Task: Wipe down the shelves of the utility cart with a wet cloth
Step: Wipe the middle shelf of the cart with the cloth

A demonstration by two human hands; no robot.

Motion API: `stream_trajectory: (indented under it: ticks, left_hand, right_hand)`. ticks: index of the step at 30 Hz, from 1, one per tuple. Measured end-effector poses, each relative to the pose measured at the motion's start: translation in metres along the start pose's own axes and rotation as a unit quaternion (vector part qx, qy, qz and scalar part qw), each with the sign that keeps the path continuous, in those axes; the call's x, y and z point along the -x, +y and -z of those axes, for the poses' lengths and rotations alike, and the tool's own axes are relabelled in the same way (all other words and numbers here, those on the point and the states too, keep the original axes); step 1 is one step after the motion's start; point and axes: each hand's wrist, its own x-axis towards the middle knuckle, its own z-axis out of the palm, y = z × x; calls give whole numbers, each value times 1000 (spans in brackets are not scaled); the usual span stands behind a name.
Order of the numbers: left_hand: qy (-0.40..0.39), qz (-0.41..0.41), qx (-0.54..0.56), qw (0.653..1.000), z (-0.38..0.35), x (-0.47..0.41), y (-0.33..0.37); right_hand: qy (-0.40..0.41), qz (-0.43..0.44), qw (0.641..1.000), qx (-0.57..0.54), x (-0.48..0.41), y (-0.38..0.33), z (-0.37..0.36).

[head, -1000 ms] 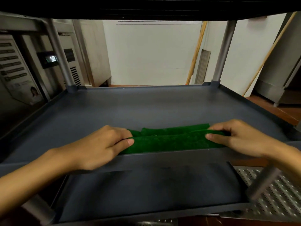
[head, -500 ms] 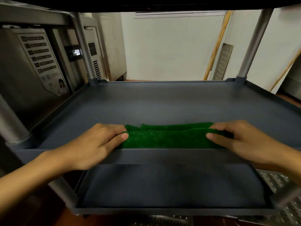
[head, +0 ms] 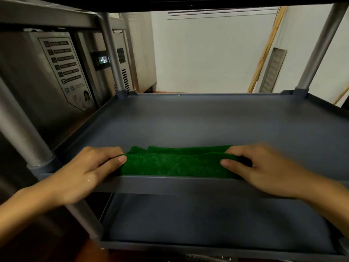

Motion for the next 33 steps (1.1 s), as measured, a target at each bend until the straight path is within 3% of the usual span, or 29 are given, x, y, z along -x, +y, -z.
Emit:
stream_trajectory:
  ticks: [12, 17, 22, 26, 29, 31, 33]
  left_hand:
    - [30, 110, -10, 993, 35, 35, -38]
    - [15, 147, -43, 988, 41, 33, -39]
    - [64, 131, -173, 974, 40, 12, -37]
    - [111, 98, -183, 972, 34, 15, -37]
    - [100, 25, -154, 983, 30, 25, -32]
    - [84, 25, -110, 990, 28, 30, -30]
    - [69, 34, -83, 994, 27, 34, -34]
  right_hand:
    - [-29, 86, 996, 9, -44, -46, -33]
    - [-61, 41, 997, -37, -62, -48, -37]
    - [18, -1, 1000, 0, -84, -41, -34]
    - [66, 95, 993, 23, -88, -40, -46]
    - [-24, 159, 987, -4, -82, -50, -49]
    - [-90, 158, 983, -16, -80, -53, -55]
    - [-106, 161, 981, -24, -80, -53, -60]
